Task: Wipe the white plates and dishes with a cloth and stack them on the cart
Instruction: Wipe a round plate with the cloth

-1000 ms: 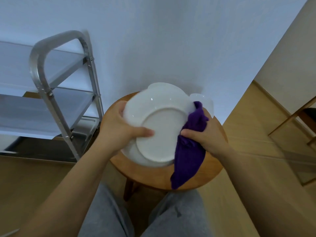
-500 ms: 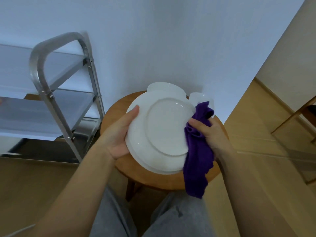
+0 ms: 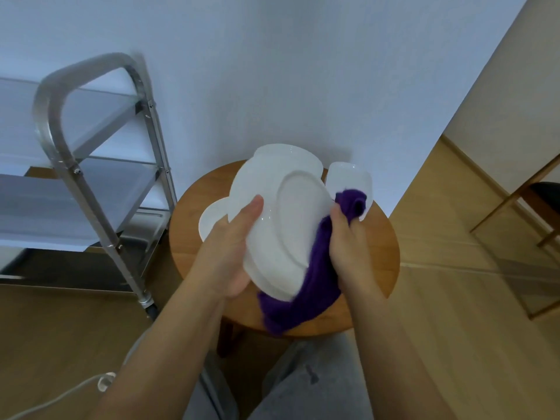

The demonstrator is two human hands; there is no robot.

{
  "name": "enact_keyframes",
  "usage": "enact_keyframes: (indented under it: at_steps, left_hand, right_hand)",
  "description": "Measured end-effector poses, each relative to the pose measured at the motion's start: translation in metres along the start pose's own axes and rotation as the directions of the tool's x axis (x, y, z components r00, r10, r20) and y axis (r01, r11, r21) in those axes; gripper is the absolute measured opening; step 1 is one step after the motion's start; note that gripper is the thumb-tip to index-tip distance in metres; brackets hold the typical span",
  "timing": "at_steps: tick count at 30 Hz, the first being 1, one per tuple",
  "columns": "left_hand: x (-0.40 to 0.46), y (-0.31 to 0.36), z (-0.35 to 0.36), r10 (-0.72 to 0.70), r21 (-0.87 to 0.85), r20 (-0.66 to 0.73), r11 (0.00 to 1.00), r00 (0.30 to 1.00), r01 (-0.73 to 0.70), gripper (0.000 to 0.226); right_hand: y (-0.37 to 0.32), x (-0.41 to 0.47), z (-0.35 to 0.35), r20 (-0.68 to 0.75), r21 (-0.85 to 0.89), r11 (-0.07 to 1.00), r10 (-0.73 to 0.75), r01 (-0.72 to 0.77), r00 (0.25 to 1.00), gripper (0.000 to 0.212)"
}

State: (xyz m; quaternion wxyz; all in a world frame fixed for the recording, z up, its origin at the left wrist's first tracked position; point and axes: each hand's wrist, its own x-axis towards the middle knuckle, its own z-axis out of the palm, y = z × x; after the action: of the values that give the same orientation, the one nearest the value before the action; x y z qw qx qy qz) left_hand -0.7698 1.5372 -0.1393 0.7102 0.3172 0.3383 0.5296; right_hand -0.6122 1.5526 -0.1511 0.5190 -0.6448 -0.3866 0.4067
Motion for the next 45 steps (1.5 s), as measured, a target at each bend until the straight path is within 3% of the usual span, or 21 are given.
enact_keyframes:
  at_steps: [3, 5, 9, 12, 16, 19, 22, 24, 27, 29, 30, 32, 34, 36, 37, 39, 40, 41, 42, 43, 45]
  left_hand:
    - [-0.004, -0.004, 0.005, 0.043, 0.114, 0.065, 0.992, 0.997, -0.051, 0.040]
    - [-0.004, -0.008, 0.009, 0.106, 0.137, -0.004, 0.985, 0.994, -0.105, 0.032]
    - [0.000, -0.009, 0.008, 0.152, 0.139, -0.176, 0.982, 0.973, -0.128, 0.042]
    - [0.002, -0.011, 0.005, 0.047, -0.031, -0.249, 0.998, 0.967, -0.056, 0.040]
    - [-0.001, -0.016, -0.001, -0.053, -0.120, -0.316, 0.993, 0.947, 0.015, 0.034]
    - [-0.005, -0.012, -0.007, -0.100, -0.271, -0.231, 0.962, 0.968, 0.035, 0.042]
    - [-0.005, -0.010, -0.012, -0.042, -0.262, -0.061, 0.965, 0.997, 0.025, 0.061]
    - [-0.005, -0.010, -0.014, -0.015, -0.234, 0.003, 0.972, 1.000, 0.015, 0.065]
    - [-0.005, -0.009, -0.014, 0.030, -0.200, 0.023, 0.979, 0.999, -0.025, 0.063]
    - [-0.007, -0.006, -0.013, 0.091, -0.139, 0.033, 0.987, 0.995, -0.086, 0.050]
    - [-0.008, -0.006, -0.011, 0.123, -0.059, 0.029, 0.991, 0.992, -0.121, 0.043]
    - [-0.013, -0.005, -0.006, 0.176, 0.225, 0.015, 0.959, 0.984, -0.175, 0.035]
    - [-0.018, -0.008, 0.001, 0.210, 0.545, 0.055, 0.813, 0.976, -0.206, 0.029]
    - [-0.020, -0.014, 0.008, 0.190, 0.781, 0.181, 0.569, 0.965, -0.258, 0.024]
    - [-0.020, -0.015, 0.010, 0.164, 0.882, 0.279, 0.347, 0.946, -0.319, 0.022]
    - [-0.012, -0.018, 0.009, 0.051, 0.895, 0.428, -0.162, 0.902, -0.415, 0.044]
    - [-0.007, -0.018, 0.006, -0.007, 0.834, 0.452, -0.353, 0.892, -0.425, 0.049]
    - [-0.005, -0.018, 0.003, -0.059, 0.766, 0.461, -0.477, 0.886, -0.431, 0.051]
    - [-0.002, -0.019, 0.000, -0.085, 0.726, 0.466, -0.532, 0.881, -0.435, 0.053]
    - [0.000, -0.023, -0.006, -0.084, 0.735, 0.467, -0.516, 0.880, -0.439, 0.058]
    - [-0.004, -0.026, -0.018, 0.043, 0.840, 0.462, -0.340, 0.886, -0.422, 0.079]
  right_hand:
    - [-0.020, -0.001, 0.014, 0.071, -0.267, 0.944, -0.179, 0.191, 0.981, 0.039]
    - [-0.027, -0.013, 0.029, 0.204, -0.271, 0.912, -0.259, 0.309, 0.944, 0.041]
    - [-0.012, -0.039, 0.045, 0.449, -0.308, 0.834, -0.297, 0.458, 0.843, 0.058]
    - [0.002, -0.058, 0.052, 0.457, -0.322, 0.712, -0.461, 0.625, 0.761, 0.058]
    - [0.028, -0.063, 0.050, 0.426, -0.433, 0.505, -0.616, 0.747, 0.663, 0.054]
    - [0.043, -0.061, 0.040, 0.374, -0.418, 0.515, -0.653, 0.748, 0.658, 0.048]
    - [0.050, -0.047, 0.023, 0.306, -0.427, 0.590, -0.619, 0.686, 0.723, 0.047]
    - [0.047, -0.036, 0.015, 0.249, -0.319, 0.743, -0.534, 0.589, 0.808, 0.044]
    - [0.035, -0.020, 0.013, 0.204, -0.109, 0.880, -0.435, 0.462, 0.877, 0.045]
    - [0.017, -0.016, 0.013, 0.110, 0.034, 0.970, -0.243, 0.240, 0.964, 0.038]
    - [0.009, -0.014, 0.013, 0.052, 0.146, 0.988, -0.056, 0.048, 0.997, 0.036]
    - [-0.001, -0.011, 0.010, 0.090, 0.462, 0.858, 0.208, -0.226, 0.974, 0.049]
    - [-0.009, -0.013, 0.007, 0.187, 0.658, 0.709, 0.173, -0.254, 0.967, 0.055]
    - [-0.017, -0.016, 0.006, 0.276, 0.733, 0.637, 0.044, -0.240, 0.960, 0.052]
    - [-0.022, -0.019, 0.004, 0.310, 0.734, 0.637, -0.002, -0.238, 0.951, 0.048]
    - [-0.022, -0.021, -0.002, 0.374, 0.685, 0.674, 0.000, -0.276, 0.928, 0.037]
    - [-0.017, -0.020, -0.004, 0.378, 0.647, 0.698, 0.059, -0.309, 0.924, 0.027]
    - [-0.011, -0.019, -0.006, 0.349, 0.601, 0.724, 0.145, -0.340, 0.926, 0.017]
    - [-0.003, -0.018, -0.005, 0.297, 0.561, 0.745, 0.225, -0.360, 0.928, 0.014]
    - [0.003, -0.018, -0.004, 0.243, 0.539, 0.757, 0.281, -0.370, 0.928, 0.017]
    - [0.015, -0.016, -0.001, 0.168, 0.545, 0.754, 0.332, -0.368, 0.928, 0.024]
